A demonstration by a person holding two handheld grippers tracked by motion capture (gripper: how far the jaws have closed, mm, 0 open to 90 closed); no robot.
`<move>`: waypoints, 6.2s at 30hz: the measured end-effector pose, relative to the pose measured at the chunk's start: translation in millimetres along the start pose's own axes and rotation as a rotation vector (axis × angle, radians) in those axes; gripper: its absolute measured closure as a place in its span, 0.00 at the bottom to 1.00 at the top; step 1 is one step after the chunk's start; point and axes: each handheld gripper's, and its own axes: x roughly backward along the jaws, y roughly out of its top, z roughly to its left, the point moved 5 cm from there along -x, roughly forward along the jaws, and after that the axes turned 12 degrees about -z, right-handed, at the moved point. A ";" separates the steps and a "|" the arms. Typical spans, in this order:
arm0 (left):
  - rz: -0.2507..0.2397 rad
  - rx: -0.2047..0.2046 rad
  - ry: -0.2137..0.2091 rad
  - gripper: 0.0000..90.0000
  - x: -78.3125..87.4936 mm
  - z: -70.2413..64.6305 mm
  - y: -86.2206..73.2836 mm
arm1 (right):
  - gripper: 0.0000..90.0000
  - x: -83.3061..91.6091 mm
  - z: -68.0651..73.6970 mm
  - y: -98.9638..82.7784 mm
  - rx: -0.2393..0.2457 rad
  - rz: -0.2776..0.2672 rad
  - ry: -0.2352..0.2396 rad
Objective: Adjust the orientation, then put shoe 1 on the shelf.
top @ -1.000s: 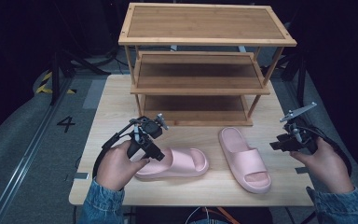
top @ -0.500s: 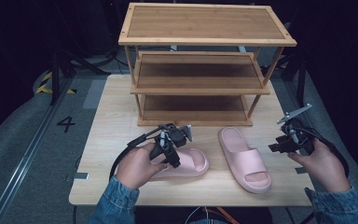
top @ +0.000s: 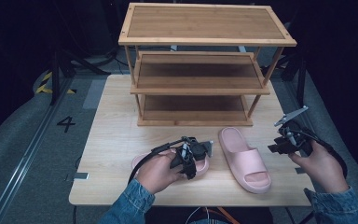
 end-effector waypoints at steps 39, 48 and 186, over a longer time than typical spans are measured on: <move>-0.198 0.331 0.157 0.62 55.9 63.9 -38.0 | 0.62 -2.7 1.2 -0.6 -0.009 0.006 0.002; -0.237 0.421 0.162 0.64 37.8 86.2 -60.6 | 0.62 -7.5 7.7 11.1 0.026 -0.005 0.030; -0.695 0.199 0.309 0.66 202.2 115.6 34.1 | 0.61 6.1 -15.4 -23.2 -0.133 -0.013 0.029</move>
